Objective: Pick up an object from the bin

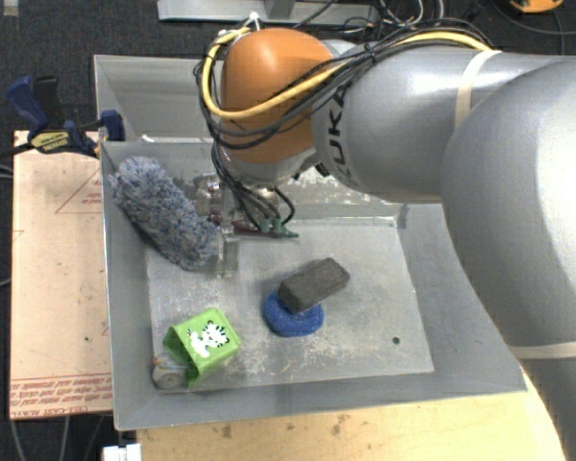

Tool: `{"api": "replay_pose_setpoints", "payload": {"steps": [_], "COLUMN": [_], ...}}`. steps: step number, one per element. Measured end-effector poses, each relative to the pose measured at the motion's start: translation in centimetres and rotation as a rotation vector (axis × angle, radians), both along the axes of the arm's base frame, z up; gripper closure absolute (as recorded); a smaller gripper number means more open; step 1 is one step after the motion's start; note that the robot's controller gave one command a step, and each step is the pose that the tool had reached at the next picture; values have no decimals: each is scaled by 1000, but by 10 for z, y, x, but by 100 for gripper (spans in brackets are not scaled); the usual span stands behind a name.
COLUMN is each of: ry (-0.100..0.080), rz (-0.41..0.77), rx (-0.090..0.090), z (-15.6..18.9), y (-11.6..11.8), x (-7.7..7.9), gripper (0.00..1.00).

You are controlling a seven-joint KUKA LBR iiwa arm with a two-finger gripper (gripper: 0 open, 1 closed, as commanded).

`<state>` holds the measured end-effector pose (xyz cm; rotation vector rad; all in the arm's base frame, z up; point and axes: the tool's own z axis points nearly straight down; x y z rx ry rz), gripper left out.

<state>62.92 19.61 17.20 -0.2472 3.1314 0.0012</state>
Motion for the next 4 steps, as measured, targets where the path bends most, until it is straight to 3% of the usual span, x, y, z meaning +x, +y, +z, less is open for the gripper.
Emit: {"api": "replay_pose_setpoints", "payload": {"steps": [1, 2, 3, 4], "ry": [-2, -2, -2, -2], "rz": [91, -15, 93, 93], "rx": [1, 2, 1, 1], "z": [-23, -32, -47, -47], "y": [-3, -3, -1, -1], "x": [9, 16, 17, 17], "gripper": [0, 0, 100, 100]}}
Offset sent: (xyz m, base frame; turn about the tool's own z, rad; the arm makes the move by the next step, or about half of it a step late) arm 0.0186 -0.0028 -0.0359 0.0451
